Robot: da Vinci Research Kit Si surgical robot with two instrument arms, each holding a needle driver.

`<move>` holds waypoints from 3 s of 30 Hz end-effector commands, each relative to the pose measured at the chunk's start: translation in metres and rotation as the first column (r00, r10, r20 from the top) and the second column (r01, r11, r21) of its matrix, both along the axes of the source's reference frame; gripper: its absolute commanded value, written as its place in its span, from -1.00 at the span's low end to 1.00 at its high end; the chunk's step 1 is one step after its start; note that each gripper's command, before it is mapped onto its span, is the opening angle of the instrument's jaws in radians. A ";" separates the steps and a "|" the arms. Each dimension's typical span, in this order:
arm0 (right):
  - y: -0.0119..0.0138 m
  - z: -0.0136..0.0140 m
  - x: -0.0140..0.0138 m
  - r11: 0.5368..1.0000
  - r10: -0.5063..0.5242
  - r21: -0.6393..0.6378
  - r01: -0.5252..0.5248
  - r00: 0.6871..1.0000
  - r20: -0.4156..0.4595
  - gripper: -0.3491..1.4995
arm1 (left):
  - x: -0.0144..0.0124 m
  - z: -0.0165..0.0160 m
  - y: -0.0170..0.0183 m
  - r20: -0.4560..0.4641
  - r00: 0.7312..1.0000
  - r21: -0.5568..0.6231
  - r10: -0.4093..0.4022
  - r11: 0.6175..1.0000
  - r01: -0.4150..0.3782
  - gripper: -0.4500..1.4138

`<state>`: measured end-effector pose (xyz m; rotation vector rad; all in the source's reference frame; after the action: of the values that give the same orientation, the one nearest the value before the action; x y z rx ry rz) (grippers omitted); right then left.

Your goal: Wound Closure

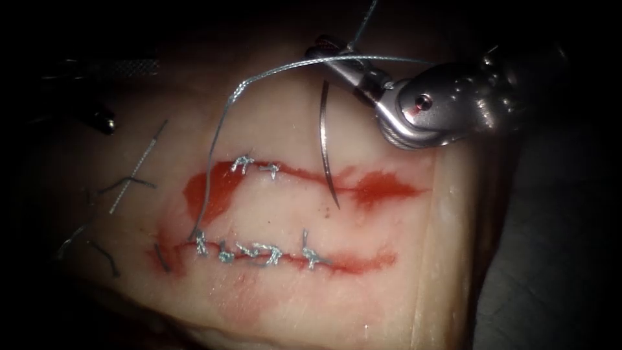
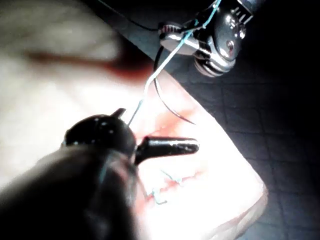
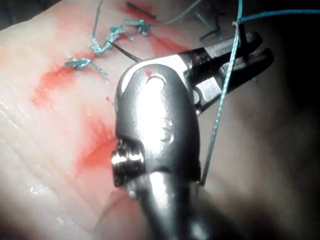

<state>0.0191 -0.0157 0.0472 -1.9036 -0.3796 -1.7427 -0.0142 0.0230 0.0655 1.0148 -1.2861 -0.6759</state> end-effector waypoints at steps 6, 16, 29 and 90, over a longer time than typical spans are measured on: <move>0.0007 0.0023 0.0013 0.962 0.013 -0.270 0.025 0.990 0.140 -1.00 | -0.0020 0.0010 -0.0018 0.002 0.999 0.078 0.043 0.996 -0.043 0.32; -0.0002 0.0035 0.0018 0.858 0.103 -0.507 0.080 0.941 0.322 -1.00 | -0.0009 0.0069 -0.0011 -0.100 0.995 0.025 0.032 0.999 -0.029 -0.01; 0.0000 0.0037 0.0016 0.796 0.164 -0.593 0.122 0.899 0.406 -1.00 | 0.0037 0.0042 0.0022 -0.002 0.997 0.207 -0.071 0.976 0.070 0.04; 0.0004 0.0039 0.0016 0.898 0.004 -0.433 0.080 0.982 0.190 -1.00 | -0.0101 0.0085 -0.0066 -0.272 0.959 -0.226 -0.079 0.974 0.016 -1.00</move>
<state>0.0199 -0.0155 0.0505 -2.0493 -0.8671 -1.9980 -0.0233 0.0168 0.0743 0.6639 -1.1198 -0.6702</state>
